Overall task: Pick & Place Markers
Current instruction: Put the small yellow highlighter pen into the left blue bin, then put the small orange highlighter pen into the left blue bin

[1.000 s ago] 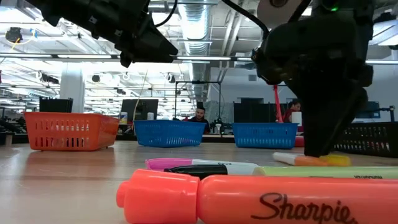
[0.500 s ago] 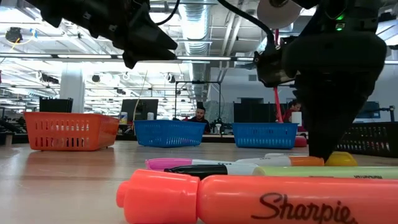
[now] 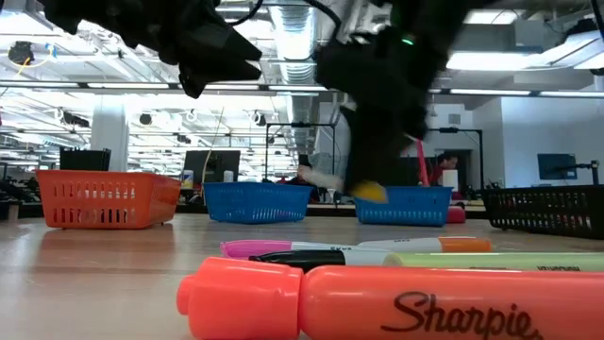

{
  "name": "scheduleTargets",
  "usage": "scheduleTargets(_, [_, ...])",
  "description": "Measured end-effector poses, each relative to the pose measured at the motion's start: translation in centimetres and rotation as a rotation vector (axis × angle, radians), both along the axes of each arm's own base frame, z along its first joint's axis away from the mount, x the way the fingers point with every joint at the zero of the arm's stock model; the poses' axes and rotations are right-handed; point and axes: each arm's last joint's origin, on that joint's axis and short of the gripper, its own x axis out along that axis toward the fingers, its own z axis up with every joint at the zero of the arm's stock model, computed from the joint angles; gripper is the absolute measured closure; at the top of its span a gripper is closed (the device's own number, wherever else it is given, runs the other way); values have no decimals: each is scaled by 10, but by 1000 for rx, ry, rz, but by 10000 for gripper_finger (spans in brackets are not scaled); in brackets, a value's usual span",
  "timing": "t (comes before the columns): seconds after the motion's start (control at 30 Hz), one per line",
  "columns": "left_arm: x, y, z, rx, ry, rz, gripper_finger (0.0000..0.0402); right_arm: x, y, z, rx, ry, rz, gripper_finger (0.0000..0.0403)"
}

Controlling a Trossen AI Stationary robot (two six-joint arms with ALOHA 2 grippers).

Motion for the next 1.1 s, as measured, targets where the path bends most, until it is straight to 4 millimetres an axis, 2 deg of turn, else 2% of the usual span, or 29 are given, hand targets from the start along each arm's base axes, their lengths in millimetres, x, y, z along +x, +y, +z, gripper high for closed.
scheduleTargets(0.07, [-3, -7, 3, -14, -8, -53, 252, 12, -15, 12, -87, -41, 10, 360])
scheduleTargets(0.2, [-14, -20, 18, -49, -74, -155, 252, 33, -57, 34, -255, -113, -49, 367])
scheduleTargets(0.33, [-30, -30, 36, -77, -147, -216, 252, 52, -106, 47, -283, -253, -102, 356])
scheduleTargets(0.4, [-36, -33, 42, -89, -173, -244, 252, 59, -129, 49, -262, -314, -126, 351])
scheduleTargets(0.53, [-42, -40, 45, -96, -183, -278, 252, 64, -163, 37, -212, -329, -160, 349])
scheduleTargets(0.67, [-42, -45, 41, -91, -163, -295, 252, 66, -180, 27, -223, -318, -167, 343])
scheduleTargets(0.83, [-38, -49, 33, -80, -129, -299, 252, 68, -185, 14, -166, -291, -134, 315])
scheduleTargets(1.0, [-34, -50, 26, -66, -105, -272, 252, 72, -179, 12, -181, -296, -76, 263])
scheduleTargets(1.1, [-32, -51, 24, -62, -96, -265, 252, 72, -168, 11, -134, -280, -24, 228])
